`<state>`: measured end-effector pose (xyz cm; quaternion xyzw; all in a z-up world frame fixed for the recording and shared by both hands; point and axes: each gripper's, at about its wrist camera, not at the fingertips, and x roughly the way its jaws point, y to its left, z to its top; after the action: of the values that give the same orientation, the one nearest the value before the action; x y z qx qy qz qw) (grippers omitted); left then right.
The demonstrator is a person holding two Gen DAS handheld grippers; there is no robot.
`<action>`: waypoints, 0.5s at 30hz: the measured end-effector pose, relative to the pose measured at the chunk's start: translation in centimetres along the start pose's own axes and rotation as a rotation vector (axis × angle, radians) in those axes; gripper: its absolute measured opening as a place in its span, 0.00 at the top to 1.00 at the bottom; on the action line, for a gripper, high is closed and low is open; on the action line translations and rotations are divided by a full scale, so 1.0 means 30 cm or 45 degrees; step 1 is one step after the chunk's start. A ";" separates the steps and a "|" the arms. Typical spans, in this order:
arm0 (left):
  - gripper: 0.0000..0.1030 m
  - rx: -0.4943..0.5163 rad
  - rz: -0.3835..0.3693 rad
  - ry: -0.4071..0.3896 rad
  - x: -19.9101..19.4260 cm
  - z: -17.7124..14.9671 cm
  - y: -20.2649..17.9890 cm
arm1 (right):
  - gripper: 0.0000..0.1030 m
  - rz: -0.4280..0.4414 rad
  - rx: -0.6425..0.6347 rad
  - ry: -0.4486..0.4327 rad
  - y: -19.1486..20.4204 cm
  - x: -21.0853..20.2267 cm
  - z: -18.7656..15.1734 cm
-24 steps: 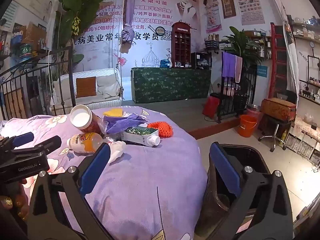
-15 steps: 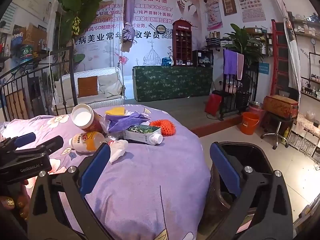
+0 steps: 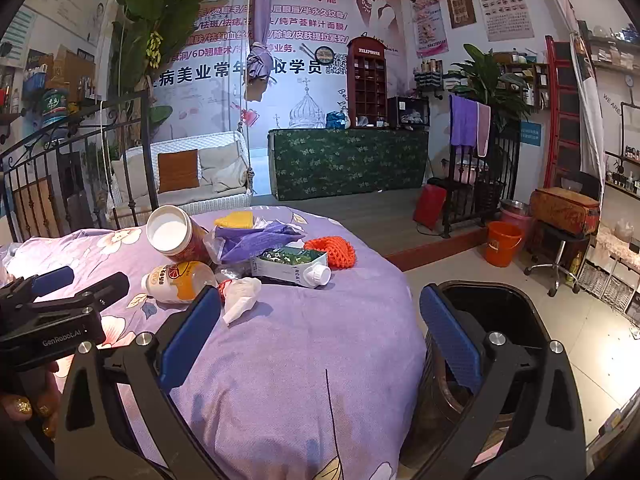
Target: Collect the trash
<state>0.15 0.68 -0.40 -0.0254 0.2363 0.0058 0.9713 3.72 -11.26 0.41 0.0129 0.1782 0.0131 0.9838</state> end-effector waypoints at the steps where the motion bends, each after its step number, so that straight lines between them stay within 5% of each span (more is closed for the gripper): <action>1: 0.06 0.000 0.002 -0.001 -0.001 -0.001 0.002 | 0.04 0.000 0.000 0.000 0.002 0.000 0.001; 15: 0.06 0.001 0.004 0.005 -0.004 -0.008 0.012 | 0.04 0.003 0.004 0.006 0.006 -0.002 -0.005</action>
<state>-0.08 1.04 -0.57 -0.0245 0.2383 0.0071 0.9709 3.61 -11.08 0.28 0.0147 0.1803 0.0142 0.9834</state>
